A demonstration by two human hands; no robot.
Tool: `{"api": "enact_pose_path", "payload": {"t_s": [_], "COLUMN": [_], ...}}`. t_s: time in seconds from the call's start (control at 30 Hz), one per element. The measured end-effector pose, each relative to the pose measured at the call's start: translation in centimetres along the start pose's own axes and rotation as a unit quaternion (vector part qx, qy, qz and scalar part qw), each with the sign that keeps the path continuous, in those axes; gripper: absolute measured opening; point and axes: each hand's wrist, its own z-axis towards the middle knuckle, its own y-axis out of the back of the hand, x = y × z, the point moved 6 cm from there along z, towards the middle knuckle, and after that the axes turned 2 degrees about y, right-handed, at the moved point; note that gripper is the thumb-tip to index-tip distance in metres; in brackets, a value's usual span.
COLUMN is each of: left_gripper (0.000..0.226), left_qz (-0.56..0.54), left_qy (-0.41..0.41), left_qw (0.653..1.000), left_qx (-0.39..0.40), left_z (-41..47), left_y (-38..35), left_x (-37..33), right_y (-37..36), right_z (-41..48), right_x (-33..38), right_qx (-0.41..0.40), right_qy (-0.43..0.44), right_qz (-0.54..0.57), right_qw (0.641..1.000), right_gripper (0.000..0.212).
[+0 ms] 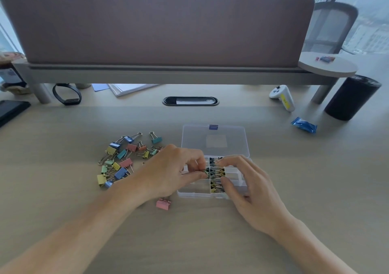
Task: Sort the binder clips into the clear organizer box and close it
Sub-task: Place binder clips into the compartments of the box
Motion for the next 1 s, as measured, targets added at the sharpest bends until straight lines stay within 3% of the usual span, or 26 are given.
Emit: {"api": "enact_pose_path", "payload": {"t_s": [0.33,0.53,1.0], "left_gripper": [0.020,0.013,0.023], "left_qz": [0.025,0.023,-0.036], "left_qy": [-0.048,-0.032,0.024], "left_qw": [0.998,0.999,0.999], "left_qx": [-0.026,-0.028,-0.031], "left_z": [0.0,-0.2,-1.3], "left_y": [-0.2,-0.3,0.2], "left_x": [-0.5,-0.4,0.2], "right_y": [-1.3,-1.2,-1.4], "right_z": [2.2,2.1,1.5], "right_x": [0.3,0.2,0.7], "right_qx": [0.032,0.006,-0.016], "right_qy": [-0.003,0.020,0.070], "right_qz": [0.039,0.010,-0.059], "right_qw": [0.999,1.000,0.996], "right_gripper": [0.021,0.021,0.007]}}
